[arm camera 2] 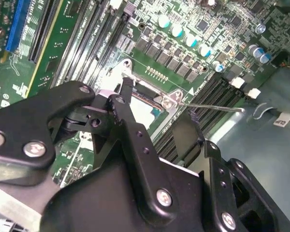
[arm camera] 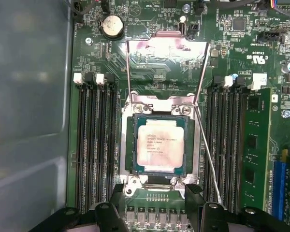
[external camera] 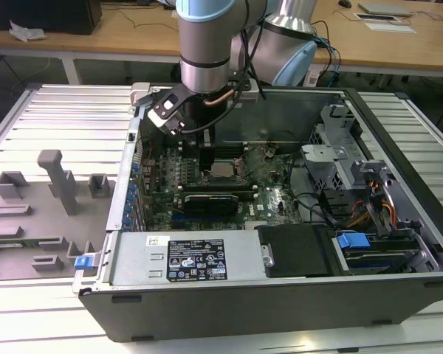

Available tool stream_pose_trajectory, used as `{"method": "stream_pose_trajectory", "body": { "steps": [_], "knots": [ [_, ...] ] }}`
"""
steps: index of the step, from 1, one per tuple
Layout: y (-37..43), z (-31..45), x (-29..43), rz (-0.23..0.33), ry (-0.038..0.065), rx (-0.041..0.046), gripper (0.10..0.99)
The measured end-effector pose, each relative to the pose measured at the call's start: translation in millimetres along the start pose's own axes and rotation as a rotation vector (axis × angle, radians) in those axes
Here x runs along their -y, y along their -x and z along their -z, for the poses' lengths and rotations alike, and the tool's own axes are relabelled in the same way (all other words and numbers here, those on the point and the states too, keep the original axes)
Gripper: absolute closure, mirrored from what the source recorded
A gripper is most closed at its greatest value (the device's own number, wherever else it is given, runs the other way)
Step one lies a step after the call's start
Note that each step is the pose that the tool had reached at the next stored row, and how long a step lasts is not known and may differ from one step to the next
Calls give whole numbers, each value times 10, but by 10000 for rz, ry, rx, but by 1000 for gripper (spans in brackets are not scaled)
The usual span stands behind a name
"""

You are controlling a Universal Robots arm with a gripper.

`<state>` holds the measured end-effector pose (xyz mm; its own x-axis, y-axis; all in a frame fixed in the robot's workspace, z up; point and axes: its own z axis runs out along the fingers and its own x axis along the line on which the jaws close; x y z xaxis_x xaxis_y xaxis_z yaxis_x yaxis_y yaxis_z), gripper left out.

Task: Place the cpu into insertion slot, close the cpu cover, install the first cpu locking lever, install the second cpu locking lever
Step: 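Place the cpu into insertion slot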

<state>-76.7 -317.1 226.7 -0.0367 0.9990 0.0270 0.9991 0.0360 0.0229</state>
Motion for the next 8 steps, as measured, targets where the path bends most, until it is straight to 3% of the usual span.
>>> {"method": "stream_pose_trajectory", "body": {
  "steps": [8],
  "knots": [
    [9,-5,-247,-13,-25,0,478]
  ]
}}
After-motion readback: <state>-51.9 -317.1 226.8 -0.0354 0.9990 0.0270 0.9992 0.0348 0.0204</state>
